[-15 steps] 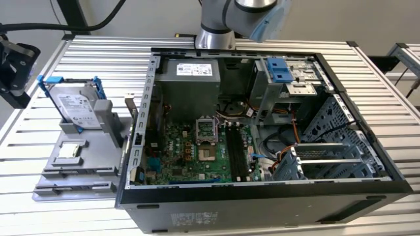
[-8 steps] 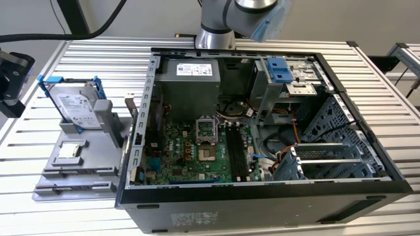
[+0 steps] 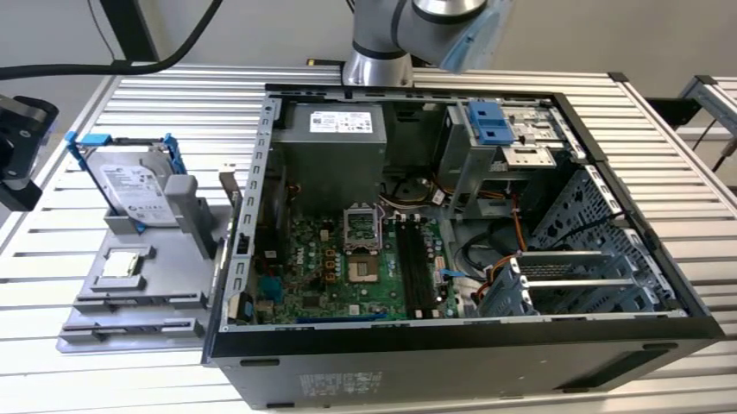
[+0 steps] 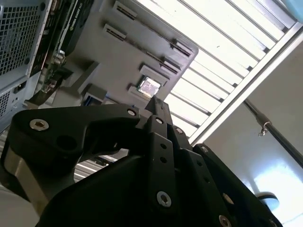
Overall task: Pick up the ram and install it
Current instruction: 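Reach for the ram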
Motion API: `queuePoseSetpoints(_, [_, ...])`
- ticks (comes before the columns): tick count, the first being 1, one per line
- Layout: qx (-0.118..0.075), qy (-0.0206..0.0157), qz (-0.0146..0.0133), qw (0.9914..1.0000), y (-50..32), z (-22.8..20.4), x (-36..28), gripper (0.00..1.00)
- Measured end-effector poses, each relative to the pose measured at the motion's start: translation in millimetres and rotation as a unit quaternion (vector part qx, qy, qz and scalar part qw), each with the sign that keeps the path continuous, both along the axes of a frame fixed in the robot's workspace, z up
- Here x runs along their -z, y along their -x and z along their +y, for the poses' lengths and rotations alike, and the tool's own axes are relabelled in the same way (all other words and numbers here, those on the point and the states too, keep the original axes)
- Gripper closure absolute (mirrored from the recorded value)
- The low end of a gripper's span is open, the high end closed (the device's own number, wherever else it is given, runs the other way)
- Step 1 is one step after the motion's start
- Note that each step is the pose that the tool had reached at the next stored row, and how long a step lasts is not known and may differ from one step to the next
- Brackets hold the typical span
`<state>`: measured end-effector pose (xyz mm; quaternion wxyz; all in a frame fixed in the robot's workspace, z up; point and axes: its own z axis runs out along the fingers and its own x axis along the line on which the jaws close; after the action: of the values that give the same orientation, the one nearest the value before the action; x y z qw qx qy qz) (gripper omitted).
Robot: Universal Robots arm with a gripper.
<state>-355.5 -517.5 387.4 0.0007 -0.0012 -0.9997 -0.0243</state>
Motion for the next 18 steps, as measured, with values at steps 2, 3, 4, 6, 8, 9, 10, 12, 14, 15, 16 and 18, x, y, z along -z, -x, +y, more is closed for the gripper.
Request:
queuePoseSetpoints(2, [0.000,0.0000,0.0000,1.00000,0.0,-0.1,0.0,1.00])
queuePoseSetpoints(3, [0.000,0.0001,0.0001,1.00000,0.0,-0.1,0.0,1.00])
queuePoseSetpoints(4, [0.000,0.0000,0.0001,1.00000,0.0,-0.1,0.0,1.00])
queuePoseSetpoints(6, [0.000,0.0001,0.0001,1.00000,0.0,-0.1,0.0,1.00])
queuePoseSetpoints(8, [0.000,0.0001,0.0000,1.00000,0.0,-0.1,0.1,1.00])
queuePoseSetpoints(9, [-0.001,0.0001,0.0000,1.00000,0.0,0.0,0.0,1.00])
queuePoseSetpoints(10, [-0.003,0.0001,0.0000,1.00000,0.0,0.0,0.0,1.00])
queuePoseSetpoints(12, [-0.009,0.0001,0.0000,0.99996,0.0,0.0,0.0,1.00])
queuePoseSetpoints(14, [-0.013,0.0002,0.0001,0.99992,0.0,0.1,0.0,1.00])
queuePoseSetpoints(15, [-0.014,0.0003,0.0000,0.99990,0.0,0.1,0.1,1.00])
queuePoseSetpoints(16, [-0.016,0.0004,0.0001,0.99988,0.0,0.1,0.0,1.00])
queuePoseSetpoints(18, [-0.019,0.0006,0.0001,0.99983,-0.1,0.1,0.0,1.00])
